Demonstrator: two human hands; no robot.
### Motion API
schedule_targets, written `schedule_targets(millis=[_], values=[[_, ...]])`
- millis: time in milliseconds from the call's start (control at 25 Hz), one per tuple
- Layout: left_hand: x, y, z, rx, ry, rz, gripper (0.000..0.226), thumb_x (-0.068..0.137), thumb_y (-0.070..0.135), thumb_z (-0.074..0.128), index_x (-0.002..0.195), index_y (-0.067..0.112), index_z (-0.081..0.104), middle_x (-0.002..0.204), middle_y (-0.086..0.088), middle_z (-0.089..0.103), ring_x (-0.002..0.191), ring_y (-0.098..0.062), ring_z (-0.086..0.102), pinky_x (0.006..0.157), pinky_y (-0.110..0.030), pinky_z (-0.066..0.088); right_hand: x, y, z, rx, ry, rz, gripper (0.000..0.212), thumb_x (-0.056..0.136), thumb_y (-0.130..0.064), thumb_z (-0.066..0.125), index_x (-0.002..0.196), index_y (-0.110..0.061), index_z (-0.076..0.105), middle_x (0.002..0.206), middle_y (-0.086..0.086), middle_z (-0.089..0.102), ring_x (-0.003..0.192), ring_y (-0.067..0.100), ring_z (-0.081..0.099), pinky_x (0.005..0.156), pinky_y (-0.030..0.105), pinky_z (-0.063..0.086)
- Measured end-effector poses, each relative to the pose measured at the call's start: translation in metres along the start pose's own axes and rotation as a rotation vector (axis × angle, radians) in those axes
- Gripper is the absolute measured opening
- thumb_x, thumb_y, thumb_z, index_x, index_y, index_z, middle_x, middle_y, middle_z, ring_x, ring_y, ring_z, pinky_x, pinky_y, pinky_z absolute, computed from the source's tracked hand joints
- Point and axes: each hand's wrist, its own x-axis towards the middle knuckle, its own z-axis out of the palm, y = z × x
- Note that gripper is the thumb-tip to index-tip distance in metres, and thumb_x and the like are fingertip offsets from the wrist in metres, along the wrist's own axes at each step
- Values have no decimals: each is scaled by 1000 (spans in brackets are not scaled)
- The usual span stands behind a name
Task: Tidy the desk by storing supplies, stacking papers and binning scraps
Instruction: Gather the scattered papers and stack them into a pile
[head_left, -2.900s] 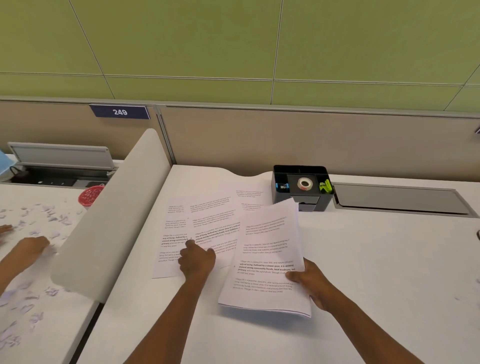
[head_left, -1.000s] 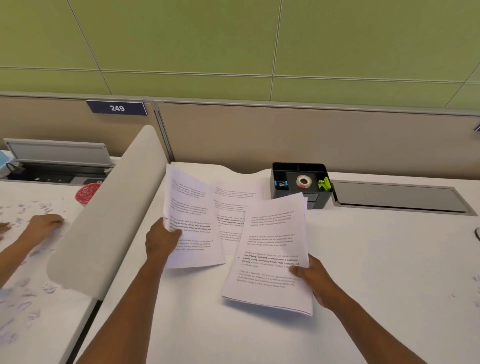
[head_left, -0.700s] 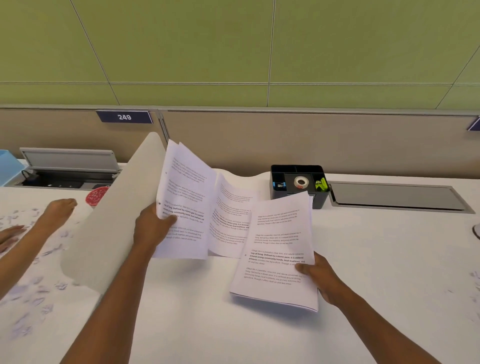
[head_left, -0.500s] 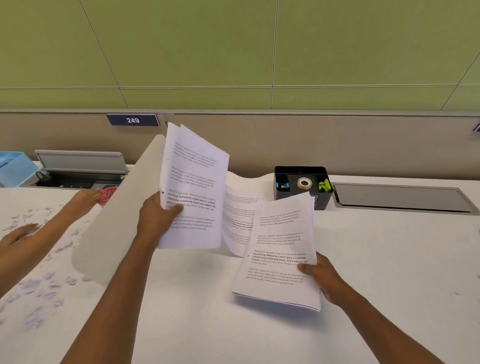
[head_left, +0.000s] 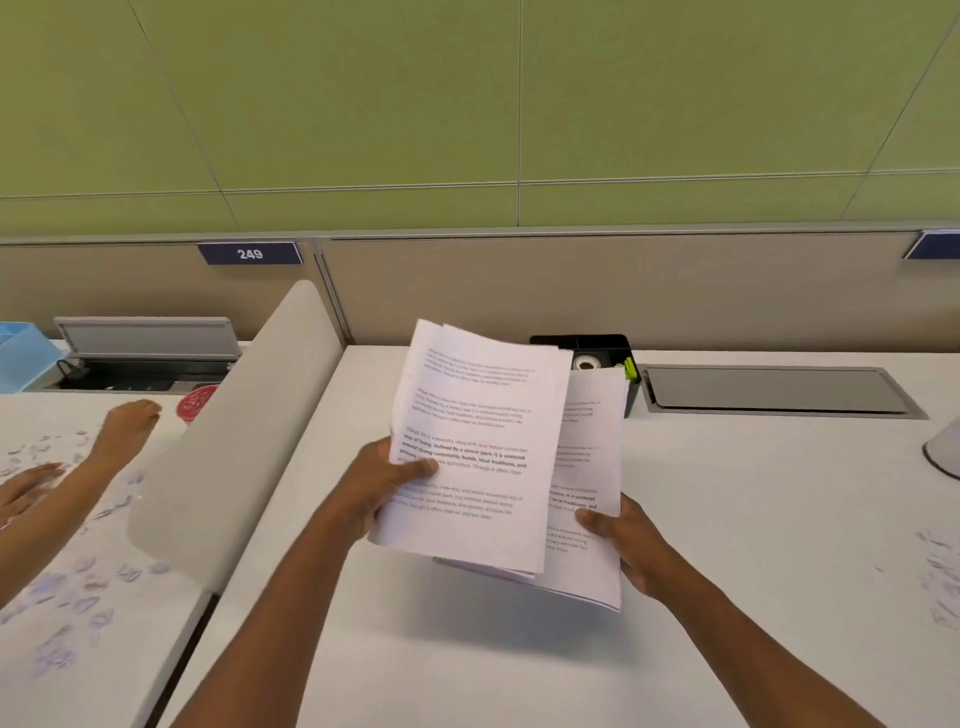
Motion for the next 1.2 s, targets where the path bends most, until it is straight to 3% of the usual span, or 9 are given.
schedule_targets(millis=[120,280,400,600,760,840,1000,1200], values=[[3,-18,28,81,-32,-11,37,76,8,84,110,12,70,100,-3,79,92,-25,76,73,-32,59,-8,-6,-6,32,-29,8,48,84,-2,71,129,-9,57,121,14,70,108,38,68,92,54,54],[3,-27,55,75,-98,-10,48,67,16,89,110,18,67,102,2,78,93,-21,76,75,-33,59,-18,-15,-21,57,-76,23,60,73,-12,78,129,-10,57,123,14,69,110,38,67,88,50,56],[3,-28,69,-36,-186,-69,48,77,20,86,120,15,65,113,-7,75,102,-26,74,79,-37,61,-26,-19,-33,67,-105,32,60,73,-13,77,129,-9,57,124,16,68,110,39,67,88,50,57],[4,-30,72,-393,-291,-285,40,98,32,60,128,6,65,127,-19,67,121,-37,63,94,-50,56,-37,-25,-44,72,-136,32,61,76,-15,75,133,-7,55,126,17,67,113,40,65,94,52,54],[0,-44,92,-246,-231,-168,47,80,17,81,124,5,67,124,-20,68,112,-36,68,93,-49,57,-40,-30,-47,64,-139,59,44,97,-42,55,134,-17,58,130,8,66,119,30,64,97,43,54],[-2,-50,107,-176,-169,-106,51,72,15,86,120,8,69,120,-18,71,107,-34,71,94,-50,56,-41,-32,-49,41,-148,97,44,98,-46,53,132,-20,58,129,8,66,118,31,64,96,42,55],[-5,-56,125,-225,-152,-58,62,64,10,90,122,7,66,118,-16,72,106,-34,71,89,-46,58,-39,-32,-59,13,-167,73,56,82,-26,74,133,-11,55,126,14,68,113,36,66,87,42,58],[-2,-58,121,-280,-290,-155,53,72,6,84,122,7,68,120,-17,71,110,-37,69,87,-47,59,-33,-30,-58,-56,-142,11,59,74,-18,78,128,-7,57,122,16,69,109,39,67,93,52,54]])
